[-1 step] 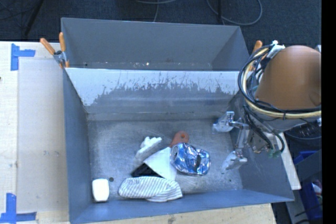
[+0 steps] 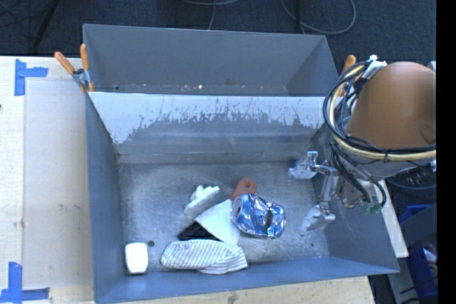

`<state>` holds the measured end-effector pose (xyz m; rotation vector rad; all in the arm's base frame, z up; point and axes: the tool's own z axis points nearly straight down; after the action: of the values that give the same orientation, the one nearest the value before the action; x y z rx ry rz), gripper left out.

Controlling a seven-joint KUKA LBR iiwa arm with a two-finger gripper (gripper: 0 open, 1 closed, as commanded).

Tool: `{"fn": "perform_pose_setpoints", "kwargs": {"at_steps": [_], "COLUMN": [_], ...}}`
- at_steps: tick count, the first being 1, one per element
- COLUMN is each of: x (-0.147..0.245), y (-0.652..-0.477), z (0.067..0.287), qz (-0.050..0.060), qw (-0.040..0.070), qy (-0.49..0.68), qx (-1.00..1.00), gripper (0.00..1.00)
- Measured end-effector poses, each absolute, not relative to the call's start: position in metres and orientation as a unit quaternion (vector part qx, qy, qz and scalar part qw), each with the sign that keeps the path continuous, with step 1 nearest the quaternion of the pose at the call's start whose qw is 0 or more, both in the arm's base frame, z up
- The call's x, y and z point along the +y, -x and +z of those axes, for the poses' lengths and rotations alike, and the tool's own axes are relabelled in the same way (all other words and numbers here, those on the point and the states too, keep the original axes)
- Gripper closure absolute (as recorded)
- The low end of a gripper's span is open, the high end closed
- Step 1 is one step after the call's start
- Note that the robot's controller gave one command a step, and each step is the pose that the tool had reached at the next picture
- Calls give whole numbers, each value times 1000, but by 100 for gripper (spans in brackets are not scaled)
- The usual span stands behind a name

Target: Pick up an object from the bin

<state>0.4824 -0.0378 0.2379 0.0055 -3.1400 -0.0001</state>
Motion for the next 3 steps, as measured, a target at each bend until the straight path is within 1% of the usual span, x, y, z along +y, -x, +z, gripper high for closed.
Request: {"fn": "perform_pose_setpoints", "kwargs": {"at_steps": [1,2,3], "x": [-22,6,18], "y": [-485,-483,-495], "z": [203,171,135], "qz": [1,0,0], "qw": [-2,2,0], "qy": [-34,-22,-15], "qx": [-999,-1000,-1000], "gripper": [0,0,0]}}
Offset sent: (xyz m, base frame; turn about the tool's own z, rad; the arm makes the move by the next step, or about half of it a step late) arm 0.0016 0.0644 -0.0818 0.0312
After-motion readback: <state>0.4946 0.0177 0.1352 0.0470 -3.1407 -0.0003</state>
